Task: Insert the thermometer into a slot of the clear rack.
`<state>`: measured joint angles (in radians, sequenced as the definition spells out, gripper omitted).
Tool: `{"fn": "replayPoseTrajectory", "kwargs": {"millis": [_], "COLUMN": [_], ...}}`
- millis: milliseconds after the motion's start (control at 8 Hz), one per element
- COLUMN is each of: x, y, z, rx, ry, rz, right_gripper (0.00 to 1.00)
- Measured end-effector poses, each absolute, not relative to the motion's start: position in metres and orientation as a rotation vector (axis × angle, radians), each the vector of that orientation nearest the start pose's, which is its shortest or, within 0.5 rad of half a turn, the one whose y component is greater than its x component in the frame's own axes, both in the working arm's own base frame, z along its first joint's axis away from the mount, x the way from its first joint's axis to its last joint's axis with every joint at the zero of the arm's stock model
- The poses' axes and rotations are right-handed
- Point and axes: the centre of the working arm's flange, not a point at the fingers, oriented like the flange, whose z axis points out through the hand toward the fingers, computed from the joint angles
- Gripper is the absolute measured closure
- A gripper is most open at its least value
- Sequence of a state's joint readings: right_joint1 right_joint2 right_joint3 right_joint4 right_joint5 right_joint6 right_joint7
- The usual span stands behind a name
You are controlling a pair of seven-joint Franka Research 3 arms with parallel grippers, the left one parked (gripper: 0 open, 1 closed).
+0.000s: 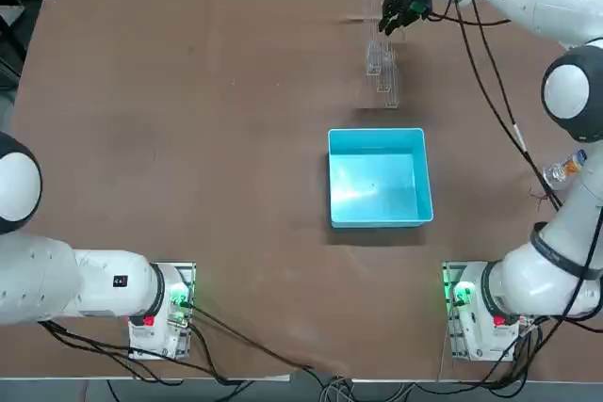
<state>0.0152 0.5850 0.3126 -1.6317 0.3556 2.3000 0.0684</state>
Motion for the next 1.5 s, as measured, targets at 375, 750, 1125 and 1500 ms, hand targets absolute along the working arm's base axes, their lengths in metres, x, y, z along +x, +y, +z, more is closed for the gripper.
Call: {"fn": "replayPoseTrajectory", "kwargs": {"millis": [375,750,1125,1500], "x": [0.6678,0.6686,0.6687,0.6687], "y": [0.2036,0.2036,0.2039,0.2036], "z": [0.3045,0.3057,0.3058,0.3055], "rx": [-2.687,-2.686,-2.686,-2.699], "ry": [0.036,0.034,0.033,0.017], "rz": [-0.010,-0.015,-0.015,-0.019], "right_gripper": [0.78,0.78,0.78,0.76]}}
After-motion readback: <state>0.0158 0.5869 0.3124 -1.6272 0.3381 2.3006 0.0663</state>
